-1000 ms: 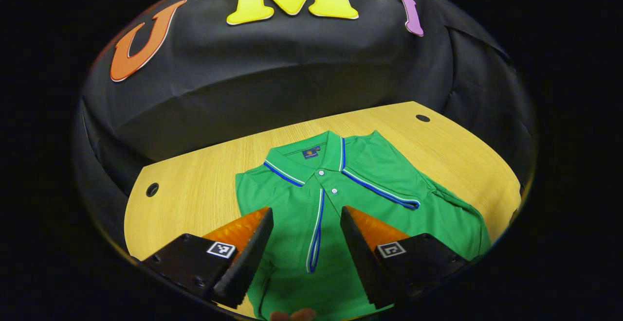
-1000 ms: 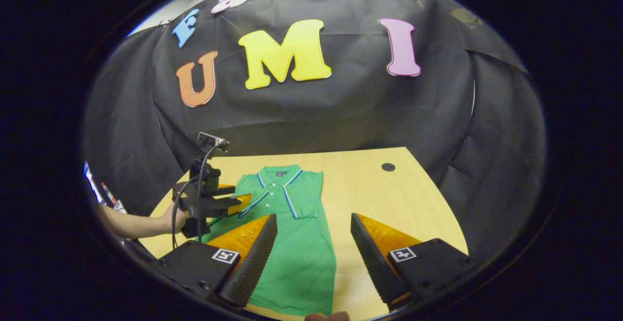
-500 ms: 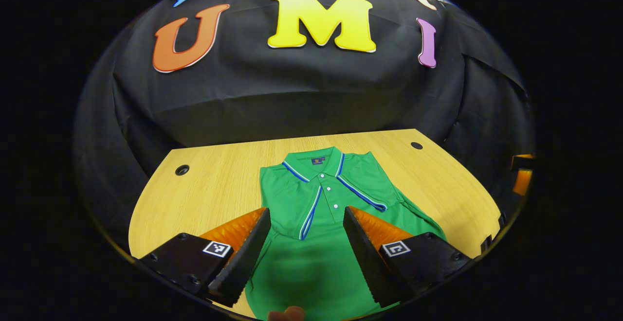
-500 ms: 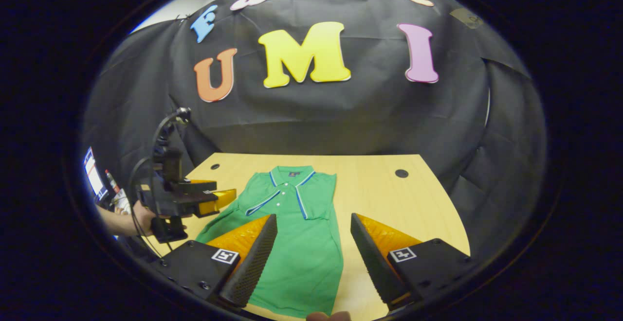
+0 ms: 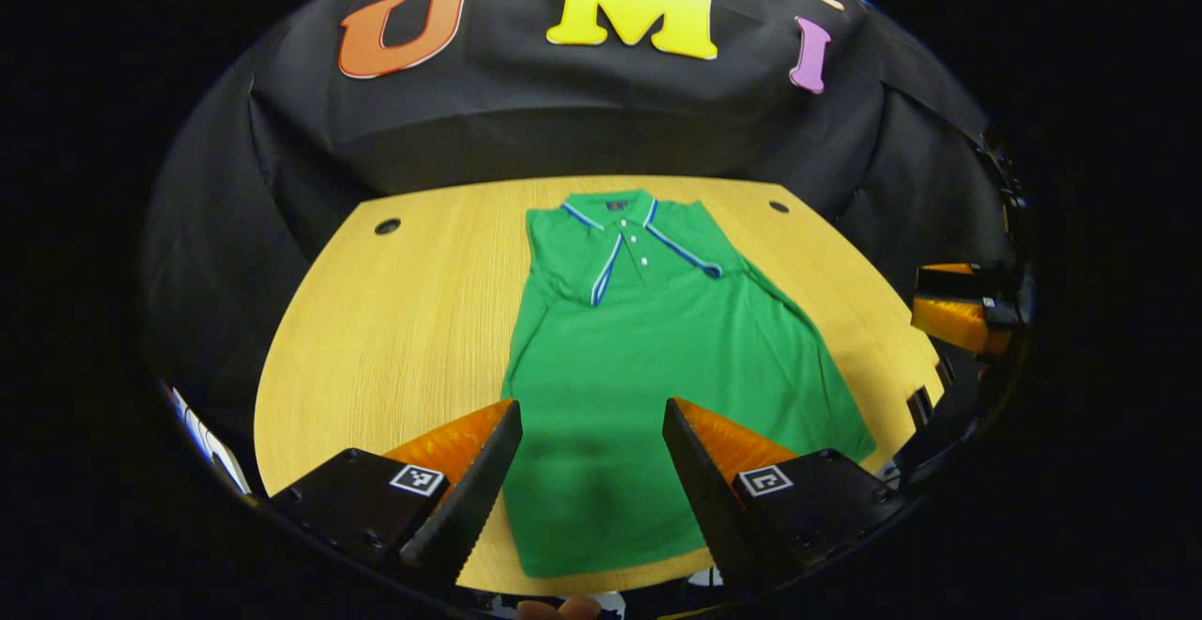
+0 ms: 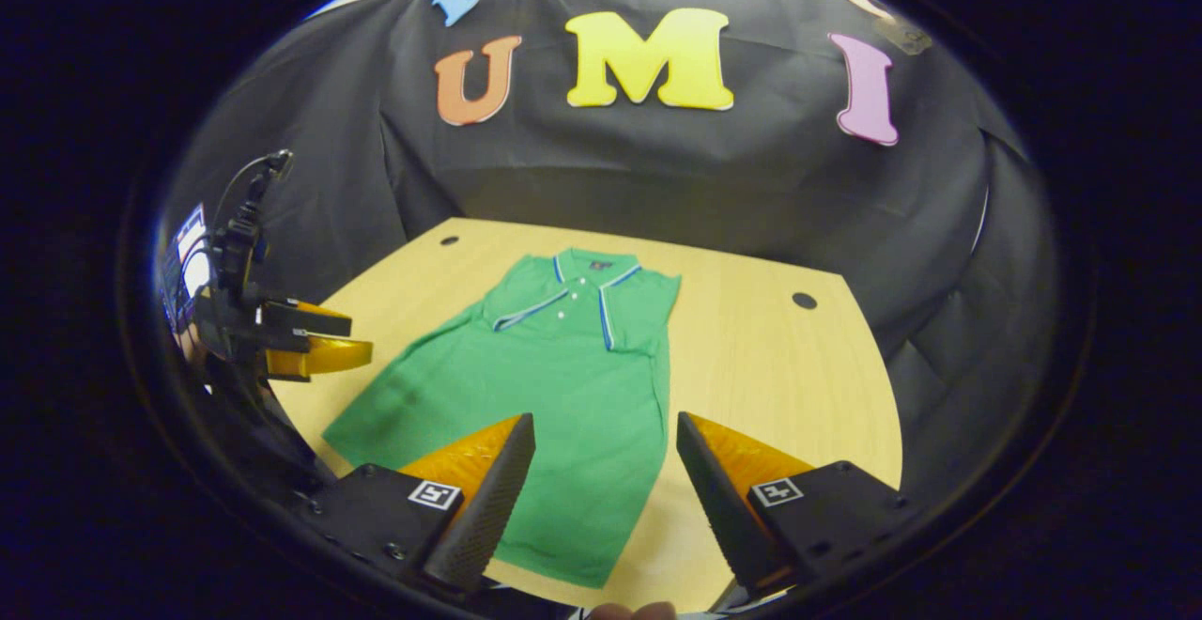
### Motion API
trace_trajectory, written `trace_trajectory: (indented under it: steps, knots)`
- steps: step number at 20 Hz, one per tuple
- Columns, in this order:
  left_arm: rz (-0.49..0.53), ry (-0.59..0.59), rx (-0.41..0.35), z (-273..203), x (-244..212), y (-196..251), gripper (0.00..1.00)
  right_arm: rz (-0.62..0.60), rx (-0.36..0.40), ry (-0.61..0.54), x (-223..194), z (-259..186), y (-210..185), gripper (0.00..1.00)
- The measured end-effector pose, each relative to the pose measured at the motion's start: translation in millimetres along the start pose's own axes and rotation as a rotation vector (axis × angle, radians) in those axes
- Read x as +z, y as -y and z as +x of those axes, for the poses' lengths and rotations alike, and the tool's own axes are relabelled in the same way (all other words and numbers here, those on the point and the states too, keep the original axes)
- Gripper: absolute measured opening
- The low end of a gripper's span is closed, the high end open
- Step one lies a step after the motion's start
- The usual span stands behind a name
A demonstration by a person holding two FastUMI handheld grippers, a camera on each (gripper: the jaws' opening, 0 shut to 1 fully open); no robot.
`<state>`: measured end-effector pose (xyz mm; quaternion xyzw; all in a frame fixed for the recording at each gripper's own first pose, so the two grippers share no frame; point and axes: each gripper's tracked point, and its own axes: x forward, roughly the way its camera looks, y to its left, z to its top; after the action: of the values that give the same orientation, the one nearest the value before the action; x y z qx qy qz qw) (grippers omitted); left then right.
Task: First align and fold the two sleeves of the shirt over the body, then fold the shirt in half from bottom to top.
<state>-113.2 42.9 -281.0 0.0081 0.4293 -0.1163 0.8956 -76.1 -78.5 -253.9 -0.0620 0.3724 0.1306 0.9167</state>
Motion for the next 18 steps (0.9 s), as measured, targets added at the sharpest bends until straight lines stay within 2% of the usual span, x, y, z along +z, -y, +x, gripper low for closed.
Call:
trace_trajectory:
  steps: [1,2,4,5,6,8,9,11,12,13,14,18]
  knots:
    - [0.011,-0.034,0.007,-6.6,-18.2,-5.1,0.98,0.004,0.000,-0.033,-15.0,-2.3,-1.0,0.96]
    - [0.018,-0.069,0.012,-13.6,-36.7,-10.2,1.00,0.006,0.000,-0.071,-32.4,-3.4,-3.3,0.93]
    - [0.026,-0.137,0.021,-23.9,-74.8,-17.7,0.98,0.004,0.002,-0.145,-66.6,-4.6,-9.3,0.93]
    - [0.025,-0.165,0.031,-23.4,-91.0,-22.6,0.98,0.014,0.000,-0.189,-83.8,-6.5,-11.5,0.96]
    - [0.016,-0.198,0.037,-24.7,-106.4,-25.1,0.98,0.036,0.003,-0.231,-101.9,-8.3,-15.0,0.93]
    - [0.002,-0.241,0.026,-30.8,-131.1,-21.4,0.98,0.051,-0.002,-0.293,-126.6,-9.4,-20.4,0.94]
    - [0.004,-0.253,0.023,-30.1,-138.8,-19.8,1.00,0.047,-0.006,-0.320,-138.0,-8.2,-21.0,0.96]
    - [0.004,-0.258,0.013,-26.0,-145.3,-18.4,0.98,0.036,-0.013,-0.371,-162.6,-5.6,-21.3,0.93]
    - [0.003,-0.256,0.015,-24.4,-145.3,-18.9,0.98,0.035,-0.017,-0.394,-171.7,-3.3,-21.7,0.96]
    - [0.001,-0.254,0.019,-22.7,-147.0,-18.9,0.98,0.035,-0.019,-0.405,-177.1,-1.4,-21.9,0.93]
    - [0.000,-0.254,0.020,-20.8,-147.3,-18.9,0.98,0.031,-0.022,-0.411,-181.3,0.2,-22.4,0.96]
    - [0.010,-0.274,0.022,-17.4,-157.6,-18.1,0.98,0.029,-0.038,-0.431,-187.6,10.4,-21.1,0.96]
